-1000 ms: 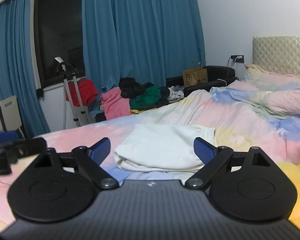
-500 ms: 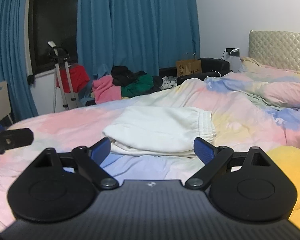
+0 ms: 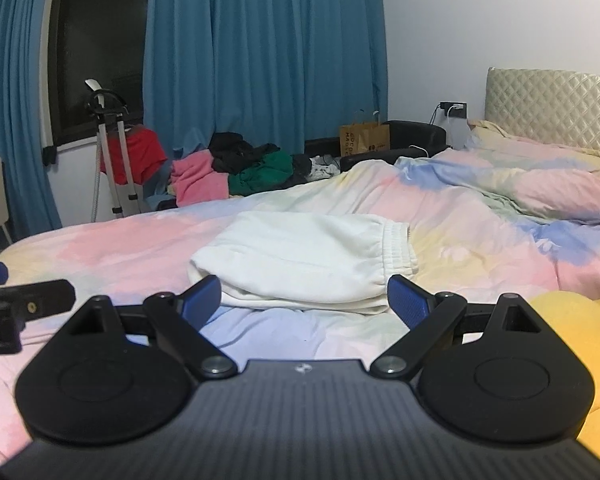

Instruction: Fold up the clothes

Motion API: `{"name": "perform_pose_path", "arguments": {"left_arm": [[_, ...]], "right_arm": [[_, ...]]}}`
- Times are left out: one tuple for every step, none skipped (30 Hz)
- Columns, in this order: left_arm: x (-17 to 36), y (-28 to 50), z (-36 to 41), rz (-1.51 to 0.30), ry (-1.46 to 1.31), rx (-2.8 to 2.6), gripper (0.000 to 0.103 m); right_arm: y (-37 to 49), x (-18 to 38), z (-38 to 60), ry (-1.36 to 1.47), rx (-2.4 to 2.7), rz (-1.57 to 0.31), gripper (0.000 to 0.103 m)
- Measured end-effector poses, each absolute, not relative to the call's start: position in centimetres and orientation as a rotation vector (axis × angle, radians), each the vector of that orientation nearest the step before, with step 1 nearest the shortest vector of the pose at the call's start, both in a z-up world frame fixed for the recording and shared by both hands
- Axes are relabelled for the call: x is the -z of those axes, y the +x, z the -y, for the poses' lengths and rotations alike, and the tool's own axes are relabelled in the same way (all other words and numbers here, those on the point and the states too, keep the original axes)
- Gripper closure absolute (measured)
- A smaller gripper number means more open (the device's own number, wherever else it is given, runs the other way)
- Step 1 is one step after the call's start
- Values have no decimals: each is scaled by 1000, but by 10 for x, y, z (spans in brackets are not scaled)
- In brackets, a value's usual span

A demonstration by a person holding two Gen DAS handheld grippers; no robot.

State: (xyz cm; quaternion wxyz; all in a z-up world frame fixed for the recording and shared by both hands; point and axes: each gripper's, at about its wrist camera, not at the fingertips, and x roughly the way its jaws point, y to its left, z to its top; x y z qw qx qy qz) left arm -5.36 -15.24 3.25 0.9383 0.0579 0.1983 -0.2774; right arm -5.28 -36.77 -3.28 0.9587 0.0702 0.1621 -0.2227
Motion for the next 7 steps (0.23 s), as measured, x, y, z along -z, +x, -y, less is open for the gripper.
{"name": "perform_pose_path", "arguments": {"left_arm": [[-33,-54,152,-404,118,565,0],[-33,-54,152,-403,117,564,0],[-33,-54,151,-403,115,564,0],[-33,-54,151,-405,111,564,0],[-33,-53,150,-406,108,565,0],[-33,-53,149,-407,105,565,0],[-33,-53,149,-408,102,566,0]], "right_arm": [[-53,33,366,136,453,-329,11],[-53,33,365,131,454,-329,11],[-53,33,364,127,454,-330,11],[-52,33,364,123,455,-330,11],[-52,33,364,124,453,-331,11],[-52,33,364,127,451,-333,11],[-52,33,365,129,450,-335,11]]}}
